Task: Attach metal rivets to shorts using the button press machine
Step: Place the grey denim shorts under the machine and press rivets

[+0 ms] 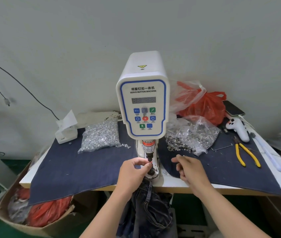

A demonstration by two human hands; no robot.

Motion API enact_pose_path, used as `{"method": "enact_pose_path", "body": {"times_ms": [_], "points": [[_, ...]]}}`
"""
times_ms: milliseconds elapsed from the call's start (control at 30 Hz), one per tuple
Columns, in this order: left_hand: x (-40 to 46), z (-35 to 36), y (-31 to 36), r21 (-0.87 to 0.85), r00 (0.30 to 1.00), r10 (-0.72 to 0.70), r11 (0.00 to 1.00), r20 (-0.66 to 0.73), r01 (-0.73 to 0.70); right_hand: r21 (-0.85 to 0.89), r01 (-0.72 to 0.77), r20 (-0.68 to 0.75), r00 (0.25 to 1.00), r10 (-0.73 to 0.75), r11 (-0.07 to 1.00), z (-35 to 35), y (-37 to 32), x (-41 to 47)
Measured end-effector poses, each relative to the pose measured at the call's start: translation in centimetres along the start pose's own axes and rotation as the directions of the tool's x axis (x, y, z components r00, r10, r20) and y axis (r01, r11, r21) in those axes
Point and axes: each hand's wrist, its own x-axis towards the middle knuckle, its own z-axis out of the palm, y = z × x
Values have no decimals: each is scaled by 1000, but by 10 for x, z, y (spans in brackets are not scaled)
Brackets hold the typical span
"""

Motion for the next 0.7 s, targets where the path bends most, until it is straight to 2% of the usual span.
{"method": "enact_pose_path", "body": {"times_ms": [133, 333, 500, 700], "points": [[1, -1, 3, 16, 1000, -15, 1000, -1, 15, -131, 38, 38, 999, -33, 991, 1, 1, -3], [-2, -1, 8, -34, 997, -72, 997, 6, 73, -95, 25, 37, 999, -21, 995, 0, 2, -3], [-5, -2, 12, 13, 999, -34, 999, 10, 34, -59, 17, 44, 999, -14, 998, -2, 2, -5], [-8, -9, 14, 9, 999, -31, 999, 34, 31, -140, 68, 69, 996, -58, 988, 1, -4, -12]]}}
